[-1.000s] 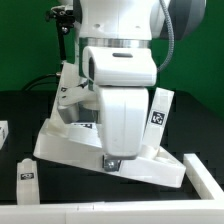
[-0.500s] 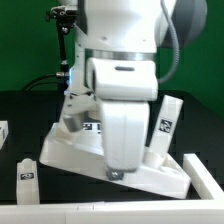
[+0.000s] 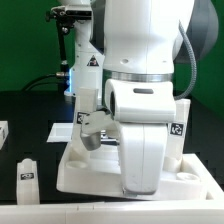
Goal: Assemble desk
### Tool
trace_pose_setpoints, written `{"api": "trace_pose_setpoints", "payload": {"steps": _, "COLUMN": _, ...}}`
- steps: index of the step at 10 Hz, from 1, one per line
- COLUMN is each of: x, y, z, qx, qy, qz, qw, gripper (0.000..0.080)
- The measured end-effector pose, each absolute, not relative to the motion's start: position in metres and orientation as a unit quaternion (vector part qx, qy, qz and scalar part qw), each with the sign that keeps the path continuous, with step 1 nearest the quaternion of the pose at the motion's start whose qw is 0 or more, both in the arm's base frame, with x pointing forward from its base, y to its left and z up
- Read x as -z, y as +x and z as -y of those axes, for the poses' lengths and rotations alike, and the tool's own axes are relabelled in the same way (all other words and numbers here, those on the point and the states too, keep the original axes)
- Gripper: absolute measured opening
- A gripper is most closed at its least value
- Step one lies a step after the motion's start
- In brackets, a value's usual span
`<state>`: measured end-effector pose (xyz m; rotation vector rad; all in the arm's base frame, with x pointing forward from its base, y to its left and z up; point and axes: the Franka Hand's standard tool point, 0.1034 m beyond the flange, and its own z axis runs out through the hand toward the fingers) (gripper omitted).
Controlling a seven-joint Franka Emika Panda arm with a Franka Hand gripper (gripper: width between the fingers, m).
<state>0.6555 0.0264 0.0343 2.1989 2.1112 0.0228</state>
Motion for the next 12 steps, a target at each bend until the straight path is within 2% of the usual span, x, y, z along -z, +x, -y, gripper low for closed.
{"api": "trace_pose_setpoints", "payload": {"steps": 4, "x": -0.031, "y": 0.659, "z": -0.027, "qx": 0.013, "qy": 0.723, "qz": -0.69, "qw": 0.032, "gripper": 0.0054}}
{"api": "trace_pose_setpoints", "payload": {"steps": 9, "x": -0.031, "y": 0.658, "z": -0.025, "qx": 0.013, "qy": 0.721, "qz": -0.692, "qw": 0.036, "gripper": 0.0054}}
{"api": "trace_pose_setpoints", "payload": {"steps": 11, "x": -0.037, "y": 0.66, "z": -0.021, "qx": 0.016, "qy": 0.733, "qz": -0.679, "qw": 0.037, "gripper": 0.0306}}
{"api": "trace_pose_setpoints", "payload": {"steps": 12, "x": -0.06, "y": 0.661, "z": -0.015, "qx": 0.024, "qy": 0.733, "qz": -0.679, "qw": 0.04, "gripper": 0.0443}}
